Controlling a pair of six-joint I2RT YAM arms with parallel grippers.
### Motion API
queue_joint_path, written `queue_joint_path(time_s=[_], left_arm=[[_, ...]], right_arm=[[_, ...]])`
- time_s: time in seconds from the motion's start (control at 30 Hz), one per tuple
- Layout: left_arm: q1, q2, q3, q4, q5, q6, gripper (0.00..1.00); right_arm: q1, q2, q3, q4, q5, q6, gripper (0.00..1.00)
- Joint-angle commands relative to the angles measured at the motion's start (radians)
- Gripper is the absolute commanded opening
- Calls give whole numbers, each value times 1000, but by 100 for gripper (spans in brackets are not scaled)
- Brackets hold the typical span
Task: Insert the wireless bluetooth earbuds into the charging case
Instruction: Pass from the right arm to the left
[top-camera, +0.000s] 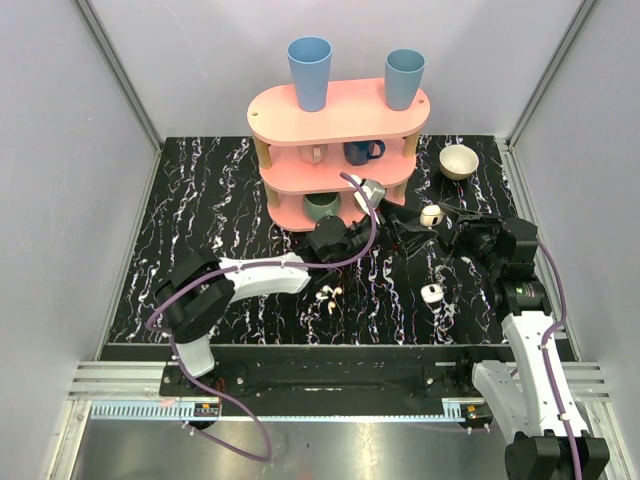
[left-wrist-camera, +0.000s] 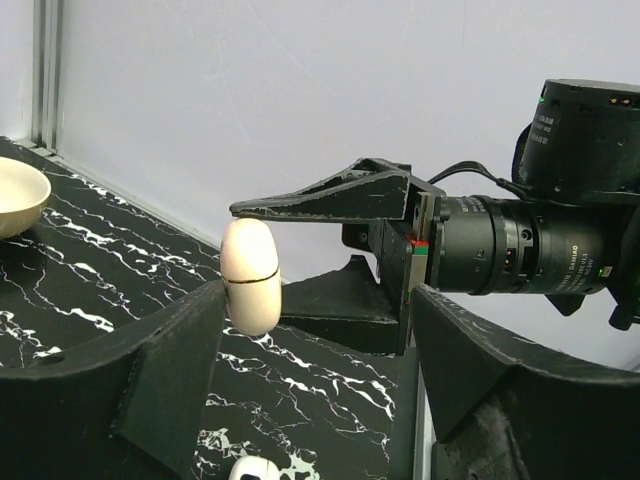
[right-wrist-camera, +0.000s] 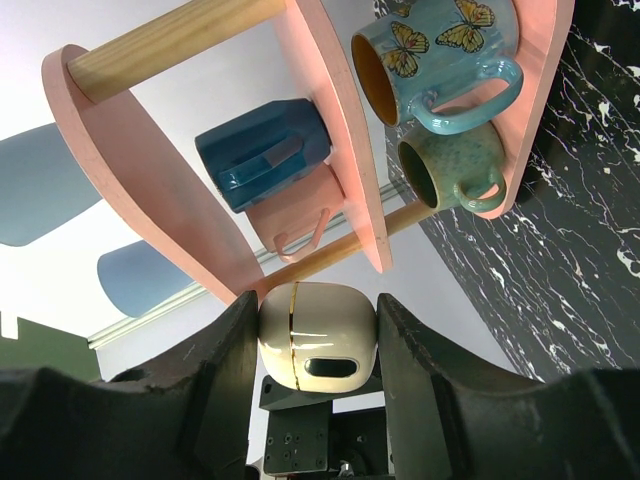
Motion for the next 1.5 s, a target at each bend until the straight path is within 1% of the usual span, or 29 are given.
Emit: queue_joint_path(time_s=[0.0,0.07,0.37,0.43,0.5,0.7,0.83,1.0,1.3,1.37,1.43,1.47], left_arm=[[3,20,60,60,37,-12,75],[5,32,69,62,44,-17,73],[11,71,83,74,58,-48,72],[12,75,88,72,51,-48,70],[13,78,91,72,48,-48,66],[17,89,106,71,23,-54,61],[22,97,117,69,14,-61,60],[26,100,120,62,15,-75,55],[31,110,124,59,26,-89,53],[31,113,135,54,26,-94,50],[32,121,137,59,28,-100,49],[34,123,135,68,23,-115,46]], right_arm=[[7,-4,48,50,-38,-8,0],[7,-4,49,53,-38,-8,0],[7,3,52,56,-41,-14,0],[7,3,52,56,-43,-16,0],[7,4,51,57,-47,-17,0],[7,-1,46,56,-51,-17,0],[7,-2,46,54,-51,-22,0],[7,-1,48,54,-51,-25,0],[7,4,52,68,-58,-33,0],[7,3,49,70,-57,-31,0],[7,-1,51,68,-55,-34,0],[7,-1,49,68,-55,-33,0]])
